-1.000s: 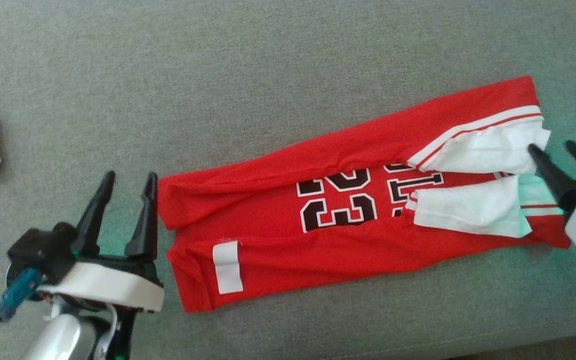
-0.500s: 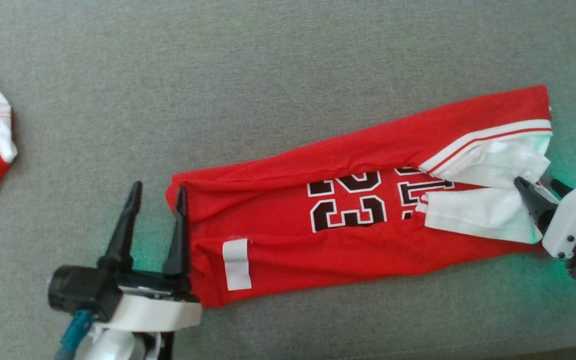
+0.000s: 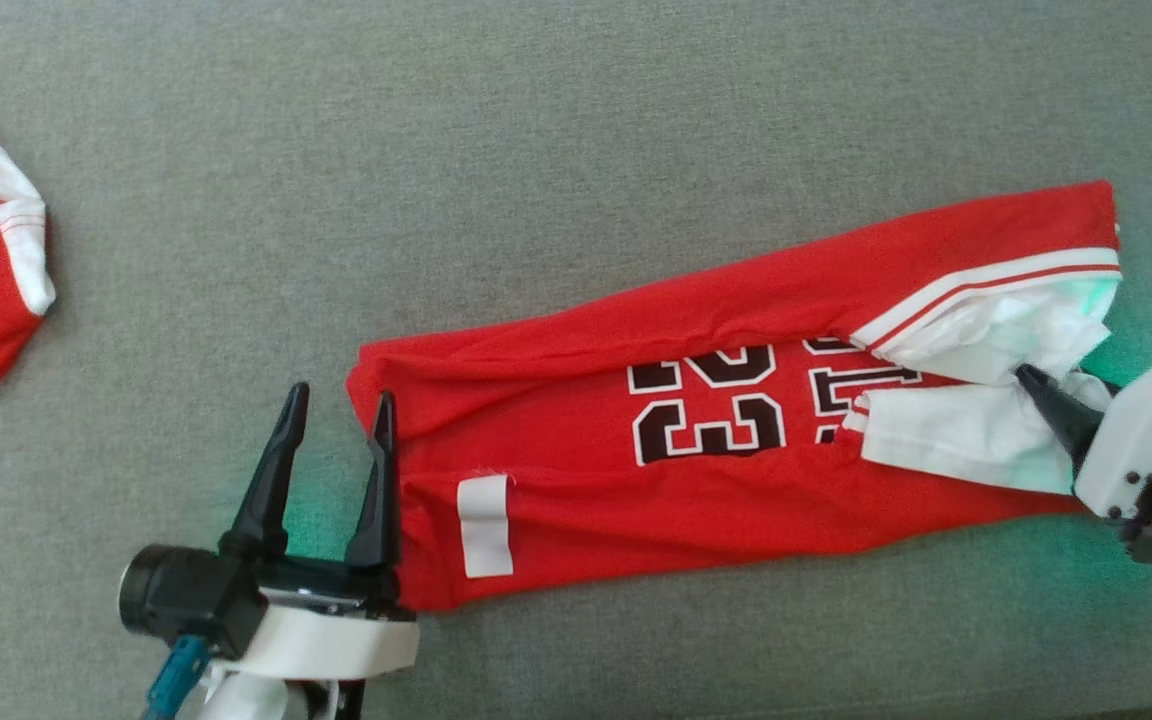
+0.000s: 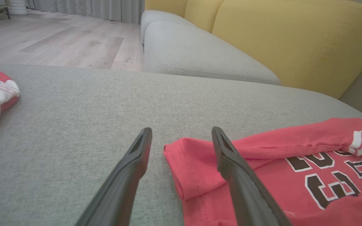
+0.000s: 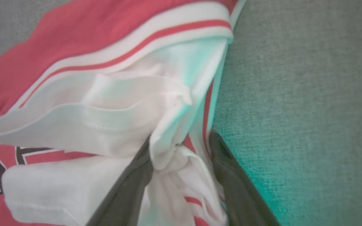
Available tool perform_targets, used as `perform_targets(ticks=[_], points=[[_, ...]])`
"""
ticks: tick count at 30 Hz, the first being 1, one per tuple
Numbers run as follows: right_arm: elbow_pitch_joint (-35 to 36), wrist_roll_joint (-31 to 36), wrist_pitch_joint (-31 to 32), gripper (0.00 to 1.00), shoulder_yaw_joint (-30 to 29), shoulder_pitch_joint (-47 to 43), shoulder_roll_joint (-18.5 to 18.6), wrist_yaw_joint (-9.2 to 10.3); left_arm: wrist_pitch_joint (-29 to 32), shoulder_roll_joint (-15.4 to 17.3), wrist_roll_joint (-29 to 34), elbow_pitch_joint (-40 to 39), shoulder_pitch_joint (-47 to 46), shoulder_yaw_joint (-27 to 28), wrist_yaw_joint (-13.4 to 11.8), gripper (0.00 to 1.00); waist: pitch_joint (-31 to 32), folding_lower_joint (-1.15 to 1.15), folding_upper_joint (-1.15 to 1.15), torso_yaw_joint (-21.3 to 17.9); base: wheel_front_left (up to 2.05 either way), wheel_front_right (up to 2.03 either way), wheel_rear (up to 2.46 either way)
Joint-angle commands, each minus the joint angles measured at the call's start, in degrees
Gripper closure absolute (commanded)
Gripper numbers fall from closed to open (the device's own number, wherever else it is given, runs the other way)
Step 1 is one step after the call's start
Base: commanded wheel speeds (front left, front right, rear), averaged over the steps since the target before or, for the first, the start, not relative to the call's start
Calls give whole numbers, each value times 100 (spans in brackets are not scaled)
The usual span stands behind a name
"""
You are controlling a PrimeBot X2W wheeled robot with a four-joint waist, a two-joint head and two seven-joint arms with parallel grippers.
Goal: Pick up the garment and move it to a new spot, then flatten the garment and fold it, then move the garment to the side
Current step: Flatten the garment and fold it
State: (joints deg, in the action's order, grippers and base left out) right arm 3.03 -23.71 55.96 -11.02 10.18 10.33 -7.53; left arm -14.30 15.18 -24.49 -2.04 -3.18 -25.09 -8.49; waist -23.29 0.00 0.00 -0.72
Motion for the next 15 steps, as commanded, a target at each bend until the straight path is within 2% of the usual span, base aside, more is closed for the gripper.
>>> perform_targets(ticks=[1, 2, 7, 15], points=[[-7, -65, 3, 77, 211, 45, -73, 4, -69, -18, 125, -112, 1, 277, 59, 0, -2, 0, 0, 9, 0, 0, 0], [-52, -93, -35, 100, 225, 82, -95, 4, -69, -59, 167, -90, 16, 315, 100, 0, 2, 0, 0, 21, 0, 0, 0], [-173, -282, -353, 100, 233, 214, 4, 4, -69, -302, 403, 31, 153, 638, 326, 0, 92, 0, 0, 80, 0, 0, 0], [-311, -184, -617, 100, -481, 491, 370, 4, -69, -610, 687, 225, 361, 1020, 687, 0, 308, 0, 0, 113, 0, 0, 0]])
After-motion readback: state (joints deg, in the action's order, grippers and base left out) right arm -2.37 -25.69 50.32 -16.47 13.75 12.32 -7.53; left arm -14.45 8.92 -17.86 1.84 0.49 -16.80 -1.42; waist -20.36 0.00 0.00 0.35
